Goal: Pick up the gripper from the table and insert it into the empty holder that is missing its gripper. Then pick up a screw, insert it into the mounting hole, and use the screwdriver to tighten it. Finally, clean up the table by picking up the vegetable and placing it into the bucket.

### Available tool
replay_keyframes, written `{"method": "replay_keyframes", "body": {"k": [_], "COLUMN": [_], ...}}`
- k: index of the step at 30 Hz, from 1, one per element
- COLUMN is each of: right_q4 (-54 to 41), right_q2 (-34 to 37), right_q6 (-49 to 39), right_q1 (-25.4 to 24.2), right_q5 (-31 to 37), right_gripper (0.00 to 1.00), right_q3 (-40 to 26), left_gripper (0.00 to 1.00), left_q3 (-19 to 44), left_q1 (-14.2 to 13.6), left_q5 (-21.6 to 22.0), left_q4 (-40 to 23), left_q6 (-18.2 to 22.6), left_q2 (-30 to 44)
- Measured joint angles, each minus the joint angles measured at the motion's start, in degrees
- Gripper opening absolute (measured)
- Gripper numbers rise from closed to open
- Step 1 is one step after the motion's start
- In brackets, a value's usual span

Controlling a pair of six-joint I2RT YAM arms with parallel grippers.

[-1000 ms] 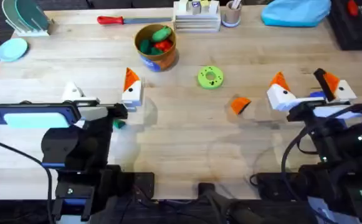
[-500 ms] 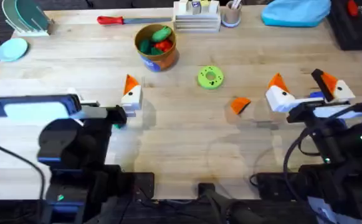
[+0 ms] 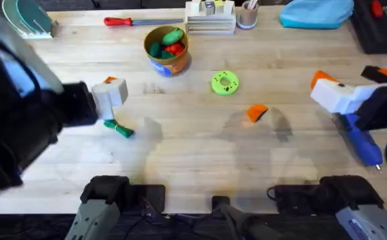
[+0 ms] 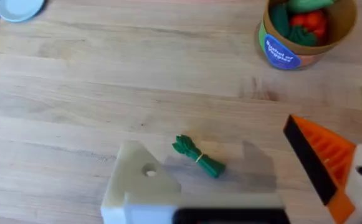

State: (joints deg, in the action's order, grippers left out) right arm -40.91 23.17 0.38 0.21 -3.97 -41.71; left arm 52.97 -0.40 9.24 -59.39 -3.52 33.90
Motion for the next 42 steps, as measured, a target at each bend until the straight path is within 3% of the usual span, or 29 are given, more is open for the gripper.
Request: {"method": "replay_keyframes", "body": {"k": [4, 8, 10, 15, 17, 19, 22, 26, 27, 28, 30, 32, 37, 38, 42], "right_q4": [-2.67, -2.83, -3.20, -4.10, -4.10, -4.11, -4.13, -4.13, -4.13, -4.15, -4.37, -4.74, -4.74, -4.74, -4.75], "right_q2": [4.95, 5.71, 5.70, 5.69, 5.69, 5.69, 5.69, 5.70, 5.69, 5.69, 5.69, 5.71, 5.71, 5.71, 5.70], "right_q6": [0.05, 0.07, 0.05, 0.07, 0.07, 0.07, 0.07, 0.07, 0.06, 0.07, 0.07, 0.07, 0.07, 0.07, 0.06], "right_q1": [0.00, 0.00, 0.00, 0.00, 0.00, 0.00, 0.00, 0.00, 0.00, 0.00, 0.00, 0.00, 0.00, 0.00, 0.00], "right_q5": [-0.02, -0.02, -0.02, -0.17, -0.20, -0.20, -0.20, -0.20, -0.20, -0.20, -0.18, -0.20, -0.20, -0.20, -0.20], "right_gripper": [0.992, 0.991, 0.991, 0.992, 0.992, 0.991, 0.991, 0.991, 0.991, 0.991, 0.992, 0.991, 0.991, 0.992, 0.991], "right_q3": [-5.93, -6.58, -6.58, -6.58, -6.58, -6.58, -6.58, -6.58, -6.58, -6.58, -6.58, -6.58, -6.58, -6.58, -6.58], "left_gripper": [0.993, 0.992, 0.992, 0.990, 0.971, 0.899, 0.754, 0.137, 0.039, 0.010, 0.005, 0.048, 0.841, 0.956, 0.995], "left_q3": [7.23, 8.35, 8.20, 1.09, -4.00, -8.52, -12.56, -13.18, -13.18, -13.18, -13.10, -12.65, -9.88, -9.31, -8.16], "left_q1": [0.00, 0.00, 0.00, 0.00, 0.00, 0.01, 0.00, 0.00, 0.00, 0.00, 0.01, -0.08, -2.75, -3.84, -8.83], "left_q5": [-1.34, -2.97, -3.23, -1.74, -1.78, -2.21, -2.59, -2.63, -2.76, -3.37, -5.35, -9.35, -24.68, -27.69, -34.48], "left_q4": [-3.86, -7.40, -9.60, -11.00, -8.11, -4.89, -2.30, -0.71, -0.30, 0.40, 2.66, 5.77, 11.62, 12.44, 17.08], "left_q6": [-0.01, -3.06, -9.59, -37.03, -45.07, -50.30, -55.04, -57.56, -57.28, -56.61, -52.69, -45.13, -21.49, -17.65, -6.71], "left_q2": [8.99, 13.45, 15.35, 18.76, 19.36, 19.95, 20.40, 20.38, 20.36, 20.33, 20.28, 20.25, 20.25, 20.25, 20.25]}}
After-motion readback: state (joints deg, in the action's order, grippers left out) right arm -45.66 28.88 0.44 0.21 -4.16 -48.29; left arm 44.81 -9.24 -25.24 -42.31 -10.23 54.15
